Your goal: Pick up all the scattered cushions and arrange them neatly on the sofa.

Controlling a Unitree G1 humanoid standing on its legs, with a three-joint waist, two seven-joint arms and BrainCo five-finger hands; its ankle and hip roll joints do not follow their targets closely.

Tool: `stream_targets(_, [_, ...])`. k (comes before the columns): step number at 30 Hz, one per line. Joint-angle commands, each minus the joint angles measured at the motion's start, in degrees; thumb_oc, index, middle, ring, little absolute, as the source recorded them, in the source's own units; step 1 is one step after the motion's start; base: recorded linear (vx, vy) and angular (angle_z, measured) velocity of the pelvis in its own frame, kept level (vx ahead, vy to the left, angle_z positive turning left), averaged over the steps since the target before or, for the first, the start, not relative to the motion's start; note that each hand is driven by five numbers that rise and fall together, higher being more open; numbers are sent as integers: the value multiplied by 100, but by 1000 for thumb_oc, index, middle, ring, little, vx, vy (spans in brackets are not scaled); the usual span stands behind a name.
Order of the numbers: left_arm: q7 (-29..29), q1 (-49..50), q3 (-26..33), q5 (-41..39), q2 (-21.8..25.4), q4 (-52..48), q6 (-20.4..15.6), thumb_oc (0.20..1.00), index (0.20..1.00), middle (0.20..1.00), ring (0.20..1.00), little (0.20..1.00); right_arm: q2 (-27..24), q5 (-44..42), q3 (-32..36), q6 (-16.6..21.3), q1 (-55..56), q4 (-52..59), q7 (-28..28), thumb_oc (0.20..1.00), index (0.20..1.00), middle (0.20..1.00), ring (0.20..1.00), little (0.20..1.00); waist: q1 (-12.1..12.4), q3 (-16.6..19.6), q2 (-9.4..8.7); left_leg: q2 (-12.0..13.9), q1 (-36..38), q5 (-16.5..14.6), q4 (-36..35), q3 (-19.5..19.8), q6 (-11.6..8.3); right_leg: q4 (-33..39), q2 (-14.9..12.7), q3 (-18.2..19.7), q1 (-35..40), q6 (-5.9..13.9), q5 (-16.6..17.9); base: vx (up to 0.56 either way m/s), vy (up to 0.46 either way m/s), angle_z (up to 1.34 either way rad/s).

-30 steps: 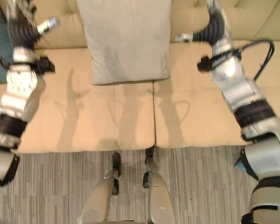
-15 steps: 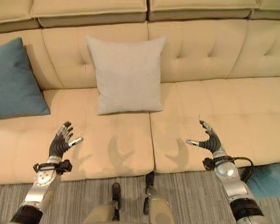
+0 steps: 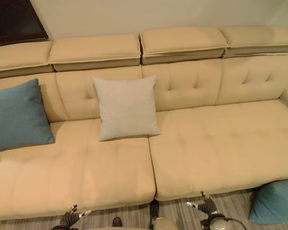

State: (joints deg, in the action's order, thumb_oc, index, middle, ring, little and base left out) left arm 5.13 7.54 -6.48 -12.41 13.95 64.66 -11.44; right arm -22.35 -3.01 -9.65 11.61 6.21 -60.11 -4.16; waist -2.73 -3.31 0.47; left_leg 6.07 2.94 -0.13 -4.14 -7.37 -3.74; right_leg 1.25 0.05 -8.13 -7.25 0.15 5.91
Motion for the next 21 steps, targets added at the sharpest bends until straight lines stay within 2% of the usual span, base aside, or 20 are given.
stream_targets(1, [-27, -333, 7, 248, 85, -48, -45, 1000, 1000, 1000, 1000, 1000, -83, -81, 108, 70, -140, -14, -42, 1000, 1000, 1000, 1000, 1000, -77, -110, -160, 117, -332, 519, 535, -100, -511, -68, -294, 100, 704, 573, -505, -20, -38, 9])
stream_targets(4, [-36, -303, -39, 246, 57, -46, -53, 1000, 1000, 1000, 1000, 1000, -32, -55, 81, 40, -108, -201, -29, 1000, 1000, 1000, 1000, 1000, -71, -93, -190, 66, -298, 406, 677, -21, -451, -85, -304, 156, 743, 577, -509, -5, -9, 1])
stream_targets(6, [-40, -314, -70, 198, 2, -30, -55, 1000, 1000, 1000, 1000, 1000, -13, -69, 51, -8, -135, -366, -18, 1000, 1000, 1000, 1000, 1000, -4, -152, -230, -182, -364, 215, 1117, 477, -434, -184, -317, 340, 695, 572, -480, -30, 16, -16])
stream_targets(9, [-67, -330, -134, 127, -105, -13, -28, 1000, 1000, 1000, 1000, 1000, 18, 11, -49, -92, -206, -557, 34, 1000, 1000, 1000, 1000, 1000, 80, -178, -253, -490, -387, -65, 1326, 1015, -328, -363, -322, 615, 509, 620, -414, -65, 74, -66])
stream_targets(12, [-126, -459, -227, 181, -135, 90, 20, 1000, 1000, 1000, 1000, 1000, 83, 157, -93, -218, -351, -775, 37, 1000, 1000, 1000, 1000, 1000, 62, -224, -237, -671, -295, -333, 1064, 961, -117, -516, -406, 1002, 200, 820, -257, -131, 247, -126])
stream_targets(13, [-117, -585, -293, 305, -90, 134, 46, 1000, 1000, 1000, 1000, 1000, 164, 172, -138, -266, -483, -868, 6, 1000, 1000, 1000, 1000, 1000, 77, -302, -275, -810, -272, -332, 918, 837, -5, -526, -506, 1238, -53, 1042, 36, -216, 350, -77])
stream_targets(16, [-92, -729, -351, 426, -38, 132, 33, 1000, 1000, 1000, 1000, 1000, 220, 157, -168, -294, -661, -876, -13, 1000, 1000, 1000, 1000, 1000, 109, -362, -310, -889, -220, -305, 672, 575, 113, -455, -616, 1355, -304, 1267, 325, -184, 220, -128])
stream_targets(18, [-67, -852, -375, 466, 29, 111, 54, 1000, 1000, 1000, 1000, 1000, 286, 115, -199, -314, -788, -828, -40, 1000, 1000, 1000, 1000, 1000, 140, -437, -311, -845, -235, -279, 635, 402, 135, -507, -707, 1135, -495, 1301, 410, -181, 91, -89])
stream_targets(19, [-43, -907, -390, 474, 73, 116, 58, 1000, 1000, 1000, 1000, 1000, 311, 118, -224, -333, -835, -827, -52, 1000, 1000, 1000, 1000, 1000, 190, -500, -291, -795, -236, -291, 678, 314, 153, -639, -729, 792, -509, 1218, 302, -123, 43, -90])
stream_targets(20, [-43, -908, -389, 474, 75, 117, 58, 1000, 1000, 1000, 1000, 1000, 313, 118, -225, -333, -836, -828, -52, 1000, 1000, 1000, 1000, 1000, 186, -490, -298, -801, -251, -280, 675, 315, 153, -635, -735, 792, -523, 1219, 310, -206, 112, -97])
stream_targets(21, [-45, -928, -379, 525, 93, 164, 90, 1000, 1000, 1000, 1000, 1000, 323, 141, -225, -330, -842, -864, -84, 1000, 1000, 1000, 1000, 1000, 349, -481, -206, -721, -313, -228, 670, 145, 211, -969, -960, -127, -377, 956, -40, -189, 107, -84])
